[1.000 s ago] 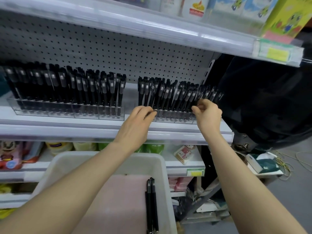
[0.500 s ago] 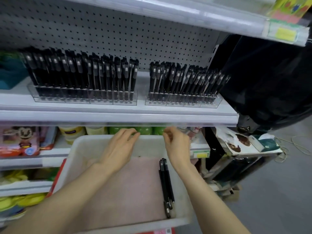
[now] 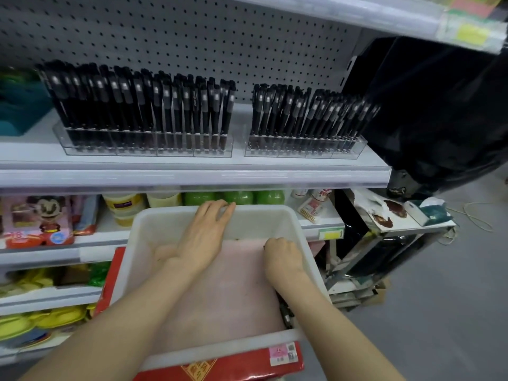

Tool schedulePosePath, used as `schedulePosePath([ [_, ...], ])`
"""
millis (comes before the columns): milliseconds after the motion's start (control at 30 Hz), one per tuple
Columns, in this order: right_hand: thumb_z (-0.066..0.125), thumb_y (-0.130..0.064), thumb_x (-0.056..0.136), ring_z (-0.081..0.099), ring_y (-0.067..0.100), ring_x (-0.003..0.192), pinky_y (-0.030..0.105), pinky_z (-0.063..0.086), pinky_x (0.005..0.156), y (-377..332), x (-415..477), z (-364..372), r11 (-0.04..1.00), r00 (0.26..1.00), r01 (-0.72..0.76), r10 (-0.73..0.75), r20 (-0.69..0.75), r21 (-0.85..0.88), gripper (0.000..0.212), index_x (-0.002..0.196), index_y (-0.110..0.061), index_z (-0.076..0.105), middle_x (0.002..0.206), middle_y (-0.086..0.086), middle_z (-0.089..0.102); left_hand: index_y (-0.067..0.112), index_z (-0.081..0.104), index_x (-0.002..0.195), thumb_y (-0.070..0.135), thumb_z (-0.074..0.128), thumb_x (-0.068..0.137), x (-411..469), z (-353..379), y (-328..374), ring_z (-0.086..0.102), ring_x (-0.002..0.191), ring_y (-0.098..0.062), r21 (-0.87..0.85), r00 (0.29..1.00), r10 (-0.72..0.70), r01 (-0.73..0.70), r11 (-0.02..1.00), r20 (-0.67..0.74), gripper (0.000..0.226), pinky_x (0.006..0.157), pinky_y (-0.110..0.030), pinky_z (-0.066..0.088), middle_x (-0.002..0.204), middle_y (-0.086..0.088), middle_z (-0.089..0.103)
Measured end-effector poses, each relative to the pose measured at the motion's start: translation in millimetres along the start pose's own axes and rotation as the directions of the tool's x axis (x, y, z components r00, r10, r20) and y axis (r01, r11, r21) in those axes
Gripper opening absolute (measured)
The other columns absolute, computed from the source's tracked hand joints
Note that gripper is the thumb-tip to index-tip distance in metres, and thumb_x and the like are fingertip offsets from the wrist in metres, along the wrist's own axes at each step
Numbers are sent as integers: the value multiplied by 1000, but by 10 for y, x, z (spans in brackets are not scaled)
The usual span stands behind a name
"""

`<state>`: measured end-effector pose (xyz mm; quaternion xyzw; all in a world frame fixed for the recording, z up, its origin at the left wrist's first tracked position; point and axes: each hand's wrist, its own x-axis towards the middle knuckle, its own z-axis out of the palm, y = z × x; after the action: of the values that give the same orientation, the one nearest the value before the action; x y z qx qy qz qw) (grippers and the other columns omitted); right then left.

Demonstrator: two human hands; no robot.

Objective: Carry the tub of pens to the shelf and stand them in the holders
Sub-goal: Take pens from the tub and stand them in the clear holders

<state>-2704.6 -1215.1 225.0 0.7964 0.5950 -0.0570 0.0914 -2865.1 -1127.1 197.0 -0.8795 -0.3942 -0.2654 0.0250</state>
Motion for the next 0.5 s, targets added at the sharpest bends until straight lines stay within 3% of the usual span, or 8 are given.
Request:
schedulePosePath([
  [133,47,2,90,62,32,109,34,49,82,3,-11,-32,996,1000,-5,4,15,91,25,111,-7,59,115,13,63,2,56,132,-16,71,65,8,-17,13,44,112,-32,-3,1000,-7,7,1000,15,71,93,-41,49,121,-18,56],
  [233,53,-9,89,64,33,98,33,51,76,57,52,-79,952,999,15,-3,-41,307,13,99,-8,61,101,13,67,4,58,131,-14,71,65,39,-56,22,51,109,-33,8,999,-19,18,1000,35,69,92,-40,49,120,-16,58],
  [400,61,-27,91,64,25,87,31,49,74,259,222,-389,780,979,103,29,-200,618,13,98,-17,61,92,2,70,8,67,115,-7,78,65,199,-167,58,58,93,-29,35,997,-41,39,999,61,53,78,-36,54,106,-10,62],
  [500,63,-28,90,68,23,79,42,58,74,463,318,-639,603,962,171,69,-265,779,13,97,-18,61,87,1,71,8,70,105,-5,77,69,358,-262,174,59,89,-26,29,999,-5,3,1000,44,39,70,-36,56,102,-7,64],
])
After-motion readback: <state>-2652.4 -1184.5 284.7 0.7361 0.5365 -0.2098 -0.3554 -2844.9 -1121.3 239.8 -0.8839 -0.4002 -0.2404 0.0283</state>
